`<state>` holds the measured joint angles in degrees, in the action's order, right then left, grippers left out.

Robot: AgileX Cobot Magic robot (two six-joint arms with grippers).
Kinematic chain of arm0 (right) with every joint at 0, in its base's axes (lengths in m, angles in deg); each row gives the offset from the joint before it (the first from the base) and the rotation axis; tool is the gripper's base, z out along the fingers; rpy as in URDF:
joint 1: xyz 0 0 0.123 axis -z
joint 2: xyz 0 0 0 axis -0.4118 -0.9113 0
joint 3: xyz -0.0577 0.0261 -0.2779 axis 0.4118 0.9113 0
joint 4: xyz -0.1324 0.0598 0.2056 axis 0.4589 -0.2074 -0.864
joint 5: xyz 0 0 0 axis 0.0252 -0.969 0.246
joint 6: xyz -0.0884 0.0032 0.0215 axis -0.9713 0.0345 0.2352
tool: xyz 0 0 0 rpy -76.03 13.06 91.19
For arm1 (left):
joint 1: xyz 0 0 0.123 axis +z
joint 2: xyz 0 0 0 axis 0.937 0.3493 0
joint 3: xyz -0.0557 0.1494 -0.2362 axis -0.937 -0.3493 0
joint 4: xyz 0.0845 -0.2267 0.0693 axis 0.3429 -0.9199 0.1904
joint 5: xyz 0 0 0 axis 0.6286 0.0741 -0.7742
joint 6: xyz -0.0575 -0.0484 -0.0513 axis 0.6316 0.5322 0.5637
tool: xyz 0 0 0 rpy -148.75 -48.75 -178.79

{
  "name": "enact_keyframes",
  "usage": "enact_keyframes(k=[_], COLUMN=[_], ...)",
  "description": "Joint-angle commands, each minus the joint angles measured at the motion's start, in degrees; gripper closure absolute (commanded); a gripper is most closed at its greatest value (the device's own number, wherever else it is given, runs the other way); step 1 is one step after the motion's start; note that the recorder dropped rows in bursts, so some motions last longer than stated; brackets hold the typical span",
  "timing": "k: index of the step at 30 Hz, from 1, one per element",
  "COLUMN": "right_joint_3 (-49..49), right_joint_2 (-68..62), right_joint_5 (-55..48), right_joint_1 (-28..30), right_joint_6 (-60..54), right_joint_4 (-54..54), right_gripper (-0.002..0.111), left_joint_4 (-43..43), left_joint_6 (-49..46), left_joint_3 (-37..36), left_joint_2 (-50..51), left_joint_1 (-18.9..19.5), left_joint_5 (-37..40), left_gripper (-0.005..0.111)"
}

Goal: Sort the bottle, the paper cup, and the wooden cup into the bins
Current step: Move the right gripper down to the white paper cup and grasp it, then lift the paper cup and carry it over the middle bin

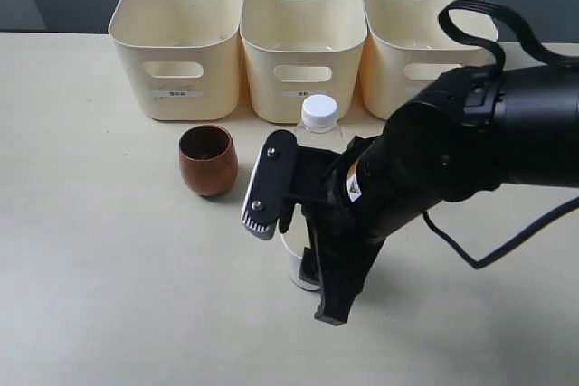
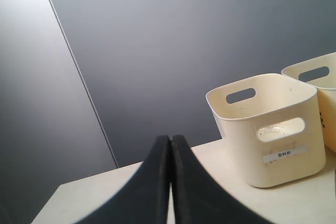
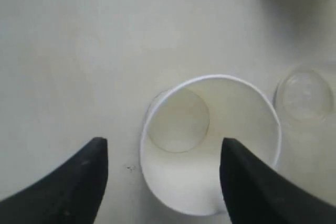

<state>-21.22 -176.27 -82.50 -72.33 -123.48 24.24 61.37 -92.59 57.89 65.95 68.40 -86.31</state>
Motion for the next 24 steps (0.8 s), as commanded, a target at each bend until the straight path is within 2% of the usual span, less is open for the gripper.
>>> enact_keyframes(k=[1,17,19,22,23,24], right_joint_3=[-0.3,-0.3,-0.3,-0.3,-0.3,-0.3], right_joint_2=[-0.3,-6.3,-6.6,-6.6,-6.5,-6.4], right_joint_5=[0.3,1.9,2.0,2.3,2.5,2.8], right_joint_1=[2.0,2.0,2.0,2.0,2.0,2.0], right_joint_6=[0.2,0.1,-0.5,-1.6,-1.8,-1.8], right_joint_4=[0.5,-0.5,-0.1,0.1,0.8,1.0], right_gripper=[0.049,0.050,0.059,0.098,0.107,0.107], left_joint_4=[0.0,0.0,0.0,0.0,0.0,0.0], left_joint_6=[0.1,0.1,0.1,0.1,0.1,0.1], left_joint_3=[-0.1,-0.1,-0.1,-0.1,-0.1,-0.1], left_joint_2=[-0.1,-0.1,-0.1,-0.1,-0.1,-0.1], left_joint_1=[-0.1,-0.1,-0.1,-0.1,-0.1,-0.1], left_joint_5=[-0.3,-0.3,-0.3,-0.3,-0.3,-0.3], left_gripper=[0.107,0.107,0.107,0.107,0.107,0.107])
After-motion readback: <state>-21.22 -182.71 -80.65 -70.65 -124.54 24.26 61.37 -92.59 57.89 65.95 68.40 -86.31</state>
